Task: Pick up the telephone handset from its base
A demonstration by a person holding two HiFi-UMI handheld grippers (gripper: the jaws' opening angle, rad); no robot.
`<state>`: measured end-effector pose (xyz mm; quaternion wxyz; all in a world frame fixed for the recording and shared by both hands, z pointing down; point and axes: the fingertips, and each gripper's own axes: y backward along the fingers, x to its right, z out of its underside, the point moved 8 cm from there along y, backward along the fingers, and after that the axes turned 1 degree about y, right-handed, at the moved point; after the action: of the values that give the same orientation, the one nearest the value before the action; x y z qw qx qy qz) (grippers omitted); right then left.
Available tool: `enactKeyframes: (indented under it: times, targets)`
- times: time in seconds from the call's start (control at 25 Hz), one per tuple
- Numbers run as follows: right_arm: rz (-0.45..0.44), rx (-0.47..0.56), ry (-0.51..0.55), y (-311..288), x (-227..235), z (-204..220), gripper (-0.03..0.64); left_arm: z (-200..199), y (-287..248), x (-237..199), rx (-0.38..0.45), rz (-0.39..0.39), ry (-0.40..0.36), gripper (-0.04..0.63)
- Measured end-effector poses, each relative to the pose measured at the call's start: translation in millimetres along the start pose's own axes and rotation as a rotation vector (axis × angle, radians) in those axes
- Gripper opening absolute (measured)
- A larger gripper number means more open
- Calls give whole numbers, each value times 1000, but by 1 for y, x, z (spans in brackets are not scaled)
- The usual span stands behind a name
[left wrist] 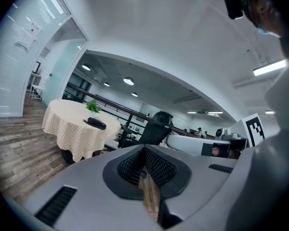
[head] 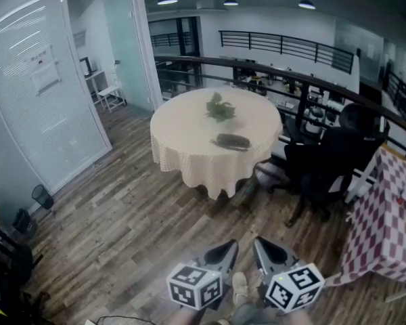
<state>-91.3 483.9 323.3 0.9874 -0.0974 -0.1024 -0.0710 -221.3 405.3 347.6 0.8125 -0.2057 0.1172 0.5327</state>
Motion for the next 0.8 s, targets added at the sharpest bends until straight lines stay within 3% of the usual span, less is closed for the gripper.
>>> enactKeyframes:
  times: [0.2, 0.8]
  targets:
    - [-2, -7, 12, -49, 41, -12, 11, -19, -45, -33, -2, -8, 30, 6]
    - [-67, -40, 51, -185, 158, -73, 11, -98, -190, -109, 31, -49, -4, 6]
